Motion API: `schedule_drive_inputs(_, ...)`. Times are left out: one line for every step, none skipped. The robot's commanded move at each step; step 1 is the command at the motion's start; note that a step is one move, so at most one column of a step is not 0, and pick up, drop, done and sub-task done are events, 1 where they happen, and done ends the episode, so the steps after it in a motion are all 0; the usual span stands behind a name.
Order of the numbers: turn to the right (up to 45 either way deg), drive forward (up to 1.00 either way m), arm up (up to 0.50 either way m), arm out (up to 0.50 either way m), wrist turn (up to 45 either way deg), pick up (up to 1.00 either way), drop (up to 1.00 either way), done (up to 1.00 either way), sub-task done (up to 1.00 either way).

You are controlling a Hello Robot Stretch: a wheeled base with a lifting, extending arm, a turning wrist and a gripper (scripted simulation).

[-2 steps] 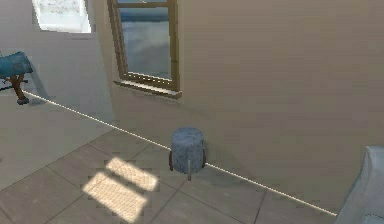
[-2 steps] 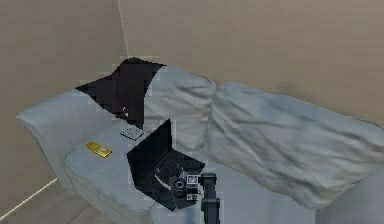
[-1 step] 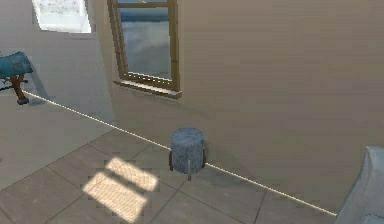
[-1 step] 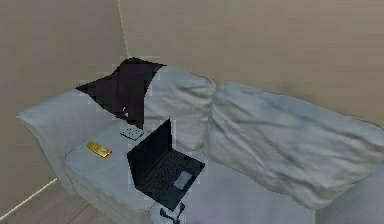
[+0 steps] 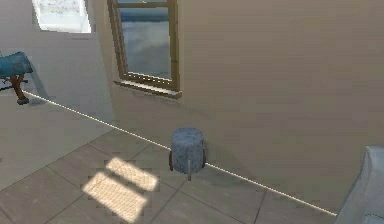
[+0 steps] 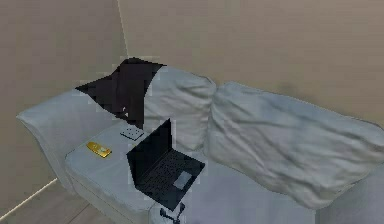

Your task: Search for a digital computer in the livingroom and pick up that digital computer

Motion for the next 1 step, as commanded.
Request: schedule_drive_inputs(0.0,0.0,0.1,0.0,0.0,0.0,0.0,0.0,0.0)
